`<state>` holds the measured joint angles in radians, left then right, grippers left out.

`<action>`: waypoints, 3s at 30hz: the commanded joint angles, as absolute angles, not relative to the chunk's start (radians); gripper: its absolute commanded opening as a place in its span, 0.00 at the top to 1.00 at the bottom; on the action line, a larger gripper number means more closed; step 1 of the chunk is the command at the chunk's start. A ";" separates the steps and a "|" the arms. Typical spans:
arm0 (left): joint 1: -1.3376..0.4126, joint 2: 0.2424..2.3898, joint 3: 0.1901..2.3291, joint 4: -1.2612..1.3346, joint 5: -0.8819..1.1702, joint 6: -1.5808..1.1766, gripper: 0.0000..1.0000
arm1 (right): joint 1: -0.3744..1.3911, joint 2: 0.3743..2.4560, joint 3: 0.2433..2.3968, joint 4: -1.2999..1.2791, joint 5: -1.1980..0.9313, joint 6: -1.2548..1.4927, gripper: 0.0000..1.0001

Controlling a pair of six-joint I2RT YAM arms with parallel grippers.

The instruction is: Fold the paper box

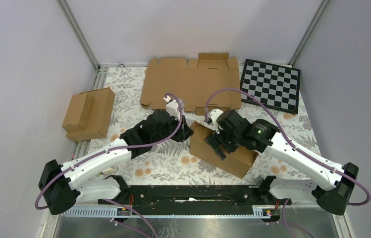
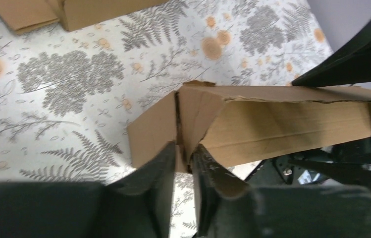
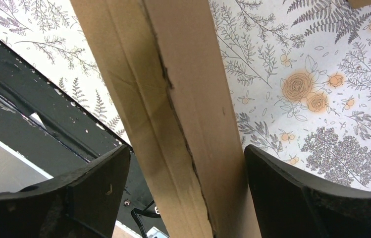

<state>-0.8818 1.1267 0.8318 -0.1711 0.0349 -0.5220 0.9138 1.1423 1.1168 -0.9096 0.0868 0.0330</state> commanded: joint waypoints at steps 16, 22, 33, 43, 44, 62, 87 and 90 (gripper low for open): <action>-0.830 1.144 1.015 -0.295 0.134 -0.448 0.53 | 0.920 1.172 1.118 -0.891 -0.025 0.038 0.12; -0.830 1.186 1.050 -0.350 0.124 -0.424 0.99 | 0.919 1.177 1.129 -0.890 -0.016 0.043 0.05; -0.908 1.144 0.834 -0.208 0.029 -0.380 1.00 | 0.919 1.148 1.343 -0.911 0.079 0.146 0.00; -0.922 1.100 0.720 -0.143 0.040 -0.409 0.94 | 0.919 1.168 1.365 -0.908 0.062 0.162 0.27; -0.921 1.100 0.724 -0.150 0.042 -0.417 0.93 | 0.919 1.166 1.346 -0.904 0.057 0.165 0.34; -0.813 1.068 1.014 -0.350 0.252 -0.567 0.50 | 0.919 1.135 1.120 -0.839 0.007 0.182 0.66; -0.718 1.204 0.843 -0.107 0.325 -0.604 0.99 | 0.919 1.081 1.184 -0.852 0.052 0.185 0.22; -0.714 1.205 0.800 -0.080 0.331 -0.615 0.99 | 0.919 1.076 1.251 -0.892 0.130 0.210 0.18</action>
<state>-0.7181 1.2125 0.8650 -0.0921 0.3264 -0.6144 0.9157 1.0954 1.1446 -0.8230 0.0284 0.1909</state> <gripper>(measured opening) 0.013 0.799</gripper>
